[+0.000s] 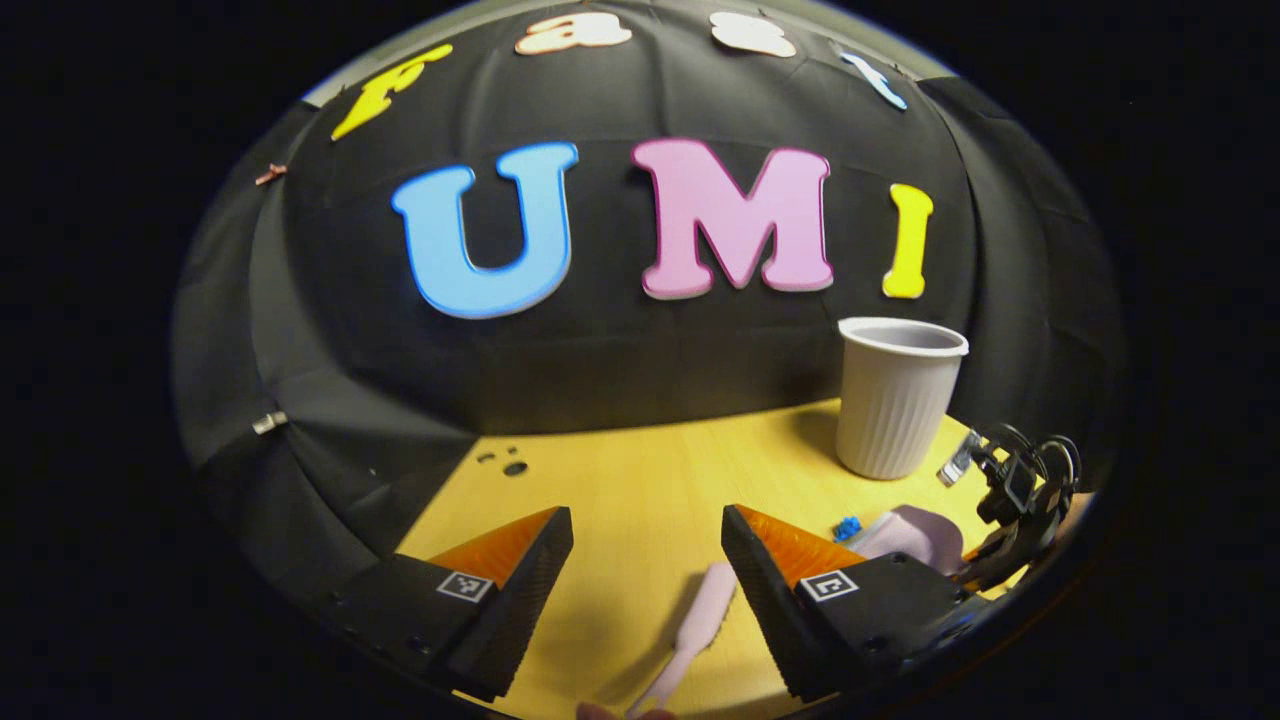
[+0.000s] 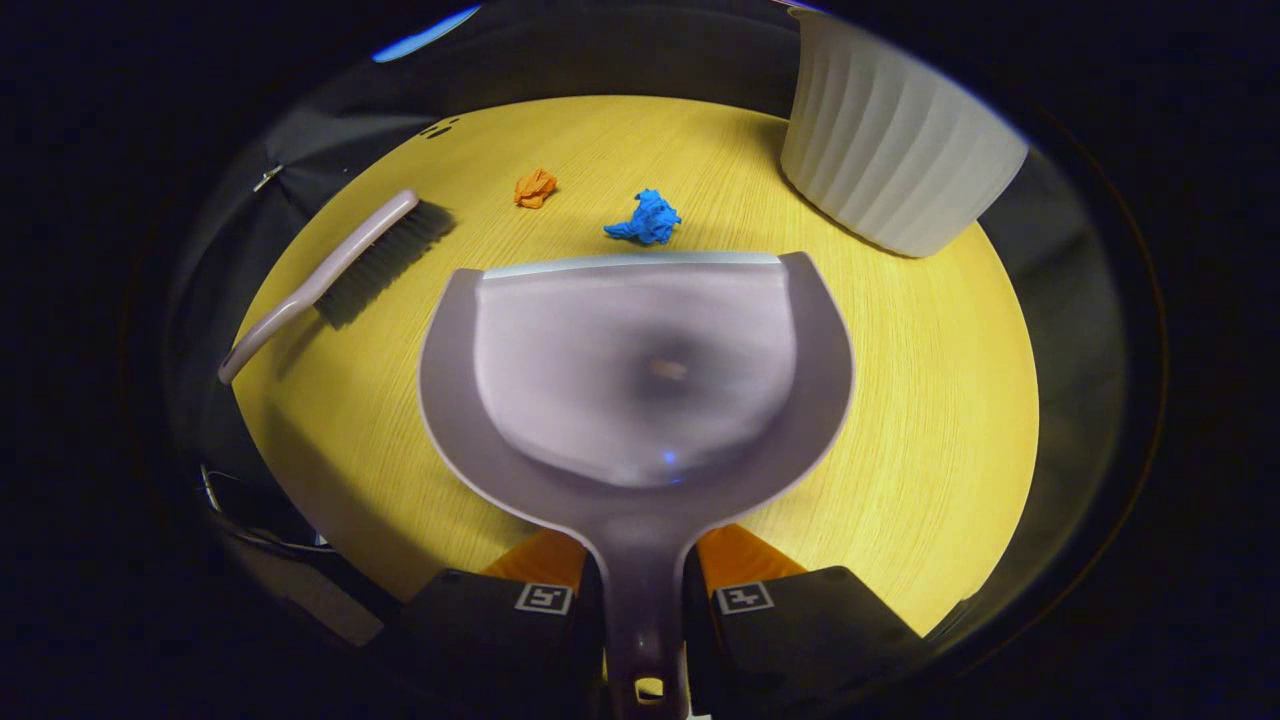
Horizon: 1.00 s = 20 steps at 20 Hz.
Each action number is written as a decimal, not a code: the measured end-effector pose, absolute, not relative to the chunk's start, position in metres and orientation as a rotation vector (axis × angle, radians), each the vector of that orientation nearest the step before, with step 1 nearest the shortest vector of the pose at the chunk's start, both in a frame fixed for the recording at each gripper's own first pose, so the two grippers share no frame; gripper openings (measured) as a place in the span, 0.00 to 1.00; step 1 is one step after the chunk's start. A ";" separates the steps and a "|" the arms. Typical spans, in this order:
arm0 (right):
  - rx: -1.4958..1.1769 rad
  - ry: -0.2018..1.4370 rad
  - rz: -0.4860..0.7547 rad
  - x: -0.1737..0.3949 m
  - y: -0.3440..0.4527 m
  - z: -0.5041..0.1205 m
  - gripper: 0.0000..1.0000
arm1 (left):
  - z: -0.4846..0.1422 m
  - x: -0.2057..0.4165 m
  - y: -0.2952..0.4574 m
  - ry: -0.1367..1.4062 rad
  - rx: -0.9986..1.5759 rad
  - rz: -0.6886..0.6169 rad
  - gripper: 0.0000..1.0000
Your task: Pick up the small broom and dustpan from the desktop, sweep the trash into the dustpan with the broom, and then empty the trash into the garbage bin.
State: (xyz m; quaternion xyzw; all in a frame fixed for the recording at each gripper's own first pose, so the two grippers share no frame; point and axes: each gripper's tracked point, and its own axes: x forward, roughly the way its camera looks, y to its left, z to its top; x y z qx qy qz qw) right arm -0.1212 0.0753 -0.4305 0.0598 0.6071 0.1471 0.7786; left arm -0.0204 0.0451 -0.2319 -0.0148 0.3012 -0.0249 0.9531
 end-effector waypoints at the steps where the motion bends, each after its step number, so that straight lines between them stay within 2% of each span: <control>1: 0.143 1.306 0.325 -0.122 0.076 -0.426 0.37 | -0.250 -0.025 0.039 0.684 -0.046 -0.080 0.96; 3: 0.158 1.293 0.338 -0.122 0.076 -0.419 0.39 | -0.290 -0.044 0.031 0.855 -0.065 -0.154 0.96; 8: 0.159 1.288 0.309 -0.138 0.059 -0.399 0.33 | -0.354 -0.085 0.015 1.141 0.005 -0.333 0.96; 9: 0.150 1.284 0.302 -0.140 0.055 -0.398 0.36 | -0.369 -0.092 0.013 1.175 0.009 -0.350 0.94; 11: 0.151 1.285 0.288 -0.147 0.047 -0.392 0.36 | -0.390 -0.096 0.008 1.237 0.007 -0.359 0.88; 12: 0.158 1.286 0.281 -0.149 0.046 -0.391 0.33 | -0.399 -0.096 0.007 1.264 0.005 -0.363 0.86; 13: 0.161 1.290 0.276 -0.149 0.043 -0.389 0.36 | -0.411 -0.098 0.004 1.299 0.001 -0.372 0.84; 16: 0.151 1.294 0.266 -0.150 0.036 -0.388 0.36 | -0.431 -0.099 0.002 1.369 0.009 -0.366 0.78; 17: 0.152 1.296 0.266 -0.149 0.034 -0.387 0.36 | -0.435 -0.098 0.001 1.385 0.010 -0.364 0.71; 20: 0.150 1.300 0.273 -0.148 0.032 -0.385 0.33 | -0.441 -0.101 0.002 1.424 0.011 -0.346 0.61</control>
